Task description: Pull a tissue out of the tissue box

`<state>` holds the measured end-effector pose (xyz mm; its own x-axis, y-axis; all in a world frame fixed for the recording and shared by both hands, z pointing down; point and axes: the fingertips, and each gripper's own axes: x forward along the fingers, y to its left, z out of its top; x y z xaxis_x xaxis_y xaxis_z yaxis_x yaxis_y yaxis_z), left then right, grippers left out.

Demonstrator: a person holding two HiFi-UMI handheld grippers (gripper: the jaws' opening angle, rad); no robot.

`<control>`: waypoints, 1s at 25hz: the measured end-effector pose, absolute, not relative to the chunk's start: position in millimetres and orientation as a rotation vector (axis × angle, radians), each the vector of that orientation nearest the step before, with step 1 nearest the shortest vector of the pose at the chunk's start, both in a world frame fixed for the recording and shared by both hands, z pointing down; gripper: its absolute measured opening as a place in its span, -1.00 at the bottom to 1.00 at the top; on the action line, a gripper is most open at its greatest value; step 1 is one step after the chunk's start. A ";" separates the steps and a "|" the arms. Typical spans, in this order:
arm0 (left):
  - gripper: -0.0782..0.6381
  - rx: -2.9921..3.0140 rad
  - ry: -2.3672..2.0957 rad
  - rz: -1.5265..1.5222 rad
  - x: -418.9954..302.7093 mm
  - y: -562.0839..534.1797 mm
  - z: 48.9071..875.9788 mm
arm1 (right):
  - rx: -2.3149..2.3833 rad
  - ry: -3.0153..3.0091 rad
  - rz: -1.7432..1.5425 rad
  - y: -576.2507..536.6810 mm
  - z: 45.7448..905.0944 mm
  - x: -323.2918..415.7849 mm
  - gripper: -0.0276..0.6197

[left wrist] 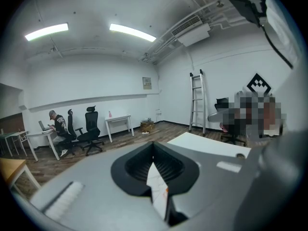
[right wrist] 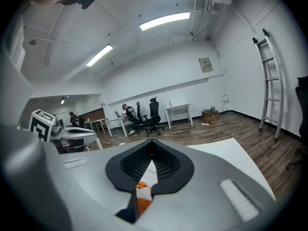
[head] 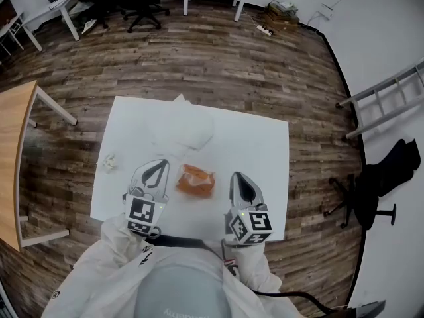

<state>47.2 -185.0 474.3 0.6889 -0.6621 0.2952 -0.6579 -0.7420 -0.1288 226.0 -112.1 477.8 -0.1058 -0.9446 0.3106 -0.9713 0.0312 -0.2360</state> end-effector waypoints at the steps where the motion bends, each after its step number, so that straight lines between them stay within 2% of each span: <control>1: -0.78 -2.884 1.126 -0.513 46.5 -184.5 476.9 | 2.045 -2.204 0.606 -112.4 479.1 224.5 -0.91; 22: -0.78 -2.936 1.148 -0.538 41.9 -177.3 496.3 | 1.939 -2.211 0.621 -118.1 490.2 207.5 -0.91; 25: -0.78 -2.930 1.151 -0.541 42.9 -178.5 494.8 | 1.937 -2.208 0.628 -118.6 491.6 209.6 -0.79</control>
<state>42.9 -178.5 494.8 0.6834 -0.6515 0.3295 -0.6693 -0.7393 -0.0735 209.6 -118.6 491.6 -0.1628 -0.9149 0.3693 -0.9724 0.0852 -0.2174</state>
